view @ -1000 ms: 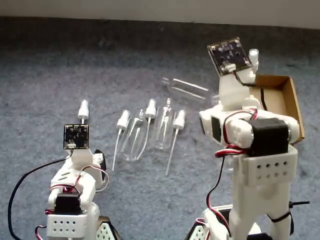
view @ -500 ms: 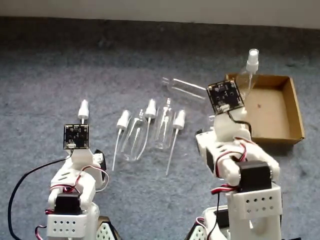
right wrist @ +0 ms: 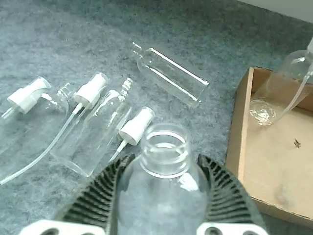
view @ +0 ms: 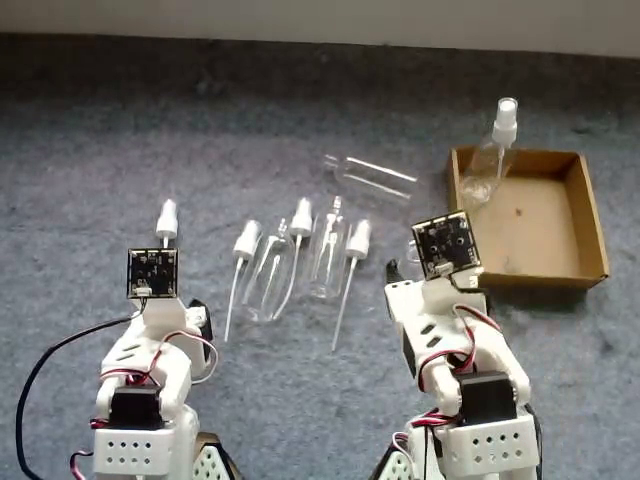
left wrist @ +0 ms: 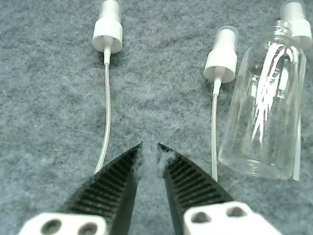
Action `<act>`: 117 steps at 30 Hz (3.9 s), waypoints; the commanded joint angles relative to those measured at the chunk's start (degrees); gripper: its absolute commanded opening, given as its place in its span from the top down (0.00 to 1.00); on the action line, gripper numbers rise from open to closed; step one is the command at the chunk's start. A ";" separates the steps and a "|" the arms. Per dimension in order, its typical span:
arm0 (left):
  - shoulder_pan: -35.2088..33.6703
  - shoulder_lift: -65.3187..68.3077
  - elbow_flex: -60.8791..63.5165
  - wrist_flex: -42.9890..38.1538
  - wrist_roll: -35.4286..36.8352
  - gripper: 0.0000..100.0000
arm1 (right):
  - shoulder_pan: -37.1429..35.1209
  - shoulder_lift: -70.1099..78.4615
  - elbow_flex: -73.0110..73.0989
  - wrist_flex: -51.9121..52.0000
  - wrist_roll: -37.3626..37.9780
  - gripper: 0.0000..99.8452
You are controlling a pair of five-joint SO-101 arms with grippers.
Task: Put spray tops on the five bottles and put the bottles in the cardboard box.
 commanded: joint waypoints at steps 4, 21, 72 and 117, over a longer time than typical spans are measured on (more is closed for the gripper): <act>1.01 -0.31 1.27 -0.62 0.00 0.99 | 0.48 -4.09 1.10 -4.53 -6.33 0.89; -1.54 -0.22 -15.78 9.41 -7.47 0.99 | 0.40 -14.64 20.35 -25.54 -6.77 0.89; 5.32 84.44 -69.67 -0.97 -12.22 0.85 | 0.48 -23.25 33.01 -29.32 -6.42 0.89; 10.42 122.24 -86.29 0.97 -7.65 0.84 | 0.48 -23.25 33.10 -29.14 -6.42 0.89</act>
